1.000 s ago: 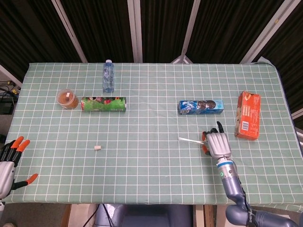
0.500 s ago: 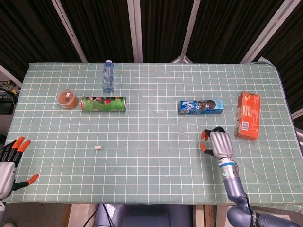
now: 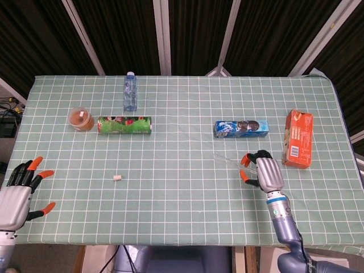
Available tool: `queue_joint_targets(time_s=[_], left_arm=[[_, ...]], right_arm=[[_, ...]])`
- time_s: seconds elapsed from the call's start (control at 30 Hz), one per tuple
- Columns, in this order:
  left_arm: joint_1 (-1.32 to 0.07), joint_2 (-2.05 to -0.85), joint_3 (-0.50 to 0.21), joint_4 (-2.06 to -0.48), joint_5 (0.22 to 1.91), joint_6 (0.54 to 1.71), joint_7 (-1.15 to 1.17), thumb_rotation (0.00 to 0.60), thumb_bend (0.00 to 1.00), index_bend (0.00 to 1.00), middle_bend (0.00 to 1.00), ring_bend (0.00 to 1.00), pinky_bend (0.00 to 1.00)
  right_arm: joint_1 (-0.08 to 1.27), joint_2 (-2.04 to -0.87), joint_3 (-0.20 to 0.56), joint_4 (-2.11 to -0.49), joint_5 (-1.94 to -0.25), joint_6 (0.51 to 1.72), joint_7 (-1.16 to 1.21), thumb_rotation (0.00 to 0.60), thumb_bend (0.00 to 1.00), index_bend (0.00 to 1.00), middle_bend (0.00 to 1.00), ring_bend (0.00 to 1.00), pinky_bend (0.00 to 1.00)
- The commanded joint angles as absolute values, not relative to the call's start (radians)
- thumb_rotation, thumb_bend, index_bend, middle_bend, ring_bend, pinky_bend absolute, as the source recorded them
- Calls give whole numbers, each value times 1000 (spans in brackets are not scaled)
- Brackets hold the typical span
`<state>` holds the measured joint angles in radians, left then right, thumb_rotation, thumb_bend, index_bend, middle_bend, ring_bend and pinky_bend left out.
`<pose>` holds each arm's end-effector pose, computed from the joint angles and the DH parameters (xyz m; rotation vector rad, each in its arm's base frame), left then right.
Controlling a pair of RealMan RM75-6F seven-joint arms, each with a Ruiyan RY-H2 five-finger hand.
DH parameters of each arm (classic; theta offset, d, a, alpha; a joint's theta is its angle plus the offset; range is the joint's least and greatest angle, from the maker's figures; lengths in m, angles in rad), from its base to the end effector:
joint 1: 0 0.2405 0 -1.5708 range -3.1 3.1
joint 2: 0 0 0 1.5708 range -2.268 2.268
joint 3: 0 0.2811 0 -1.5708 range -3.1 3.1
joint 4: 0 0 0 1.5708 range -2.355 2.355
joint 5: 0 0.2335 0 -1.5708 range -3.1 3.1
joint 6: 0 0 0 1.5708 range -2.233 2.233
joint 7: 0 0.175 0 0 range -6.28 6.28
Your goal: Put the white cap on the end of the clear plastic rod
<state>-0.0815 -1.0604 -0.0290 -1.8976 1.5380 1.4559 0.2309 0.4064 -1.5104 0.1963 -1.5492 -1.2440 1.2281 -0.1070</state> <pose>-0.2790 0.2041 0.1340 -1.4717 -0.9166 -0.9014 -0.2432 -0.3332 0.0065 1.4233 -1.1617 1.1156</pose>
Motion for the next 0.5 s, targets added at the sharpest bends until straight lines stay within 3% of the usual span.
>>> queue_joint_targets(time_s=[0.03,0.23,0.5], left_arm=[[-165,-1068,-73,-1977,1433,1335,385,600,222,356,70,0,0],[-277,-1177,-153,-1988,1225,1251,607,600,257,379,95,0,0],[-407,-1348,-221,-1950,972,1255,841,600,274,408,114,0,0]], right_arm=[[404,-1509,190,-1545,-1254,1229,-94,600,586,769,578,381,216],[400,-1506,185,-1543,-1273,1236,-78,600,586,769,579,381,216],[396,-1497,189,-1544,-1275,1237,-53,600,585,771,582,381,216]])
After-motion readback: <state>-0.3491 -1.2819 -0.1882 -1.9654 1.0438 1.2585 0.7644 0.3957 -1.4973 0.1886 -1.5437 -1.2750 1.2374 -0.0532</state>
